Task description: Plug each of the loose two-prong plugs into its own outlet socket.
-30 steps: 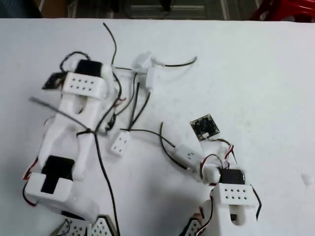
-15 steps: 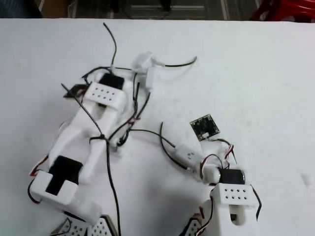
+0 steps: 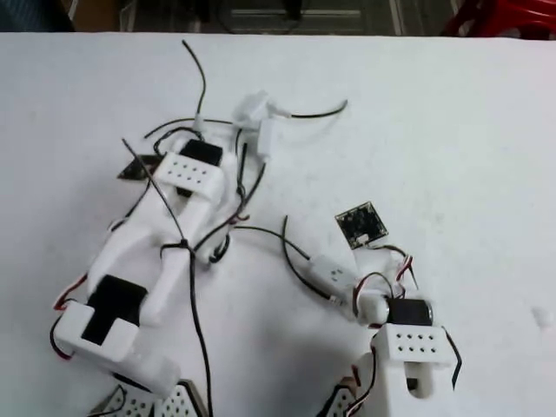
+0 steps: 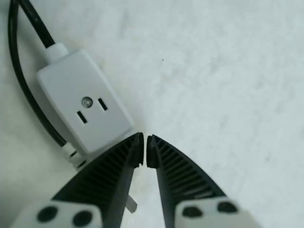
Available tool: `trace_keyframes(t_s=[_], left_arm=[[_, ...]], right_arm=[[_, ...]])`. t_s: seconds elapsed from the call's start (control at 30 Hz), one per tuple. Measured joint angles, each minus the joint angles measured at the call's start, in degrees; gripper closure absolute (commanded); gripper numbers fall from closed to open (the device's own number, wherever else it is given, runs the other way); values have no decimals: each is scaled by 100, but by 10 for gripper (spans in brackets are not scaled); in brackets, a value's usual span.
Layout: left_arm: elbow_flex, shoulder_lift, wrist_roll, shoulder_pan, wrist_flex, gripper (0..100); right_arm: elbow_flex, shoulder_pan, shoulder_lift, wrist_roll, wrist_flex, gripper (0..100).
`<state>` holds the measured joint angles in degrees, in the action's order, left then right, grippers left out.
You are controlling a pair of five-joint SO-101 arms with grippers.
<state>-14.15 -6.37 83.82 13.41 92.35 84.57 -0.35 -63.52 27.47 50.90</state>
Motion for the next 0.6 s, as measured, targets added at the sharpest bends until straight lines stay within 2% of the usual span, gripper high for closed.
trace_keyframes(t_s=[0.17, 0.6], left_arm=[[527, -18, 0, 0, 659, 976], [686, -844, -167, 18, 255, 976]], right_arm=[[0, 0, 0, 0, 0, 967], [0, 0, 0, 0, 0, 967]])
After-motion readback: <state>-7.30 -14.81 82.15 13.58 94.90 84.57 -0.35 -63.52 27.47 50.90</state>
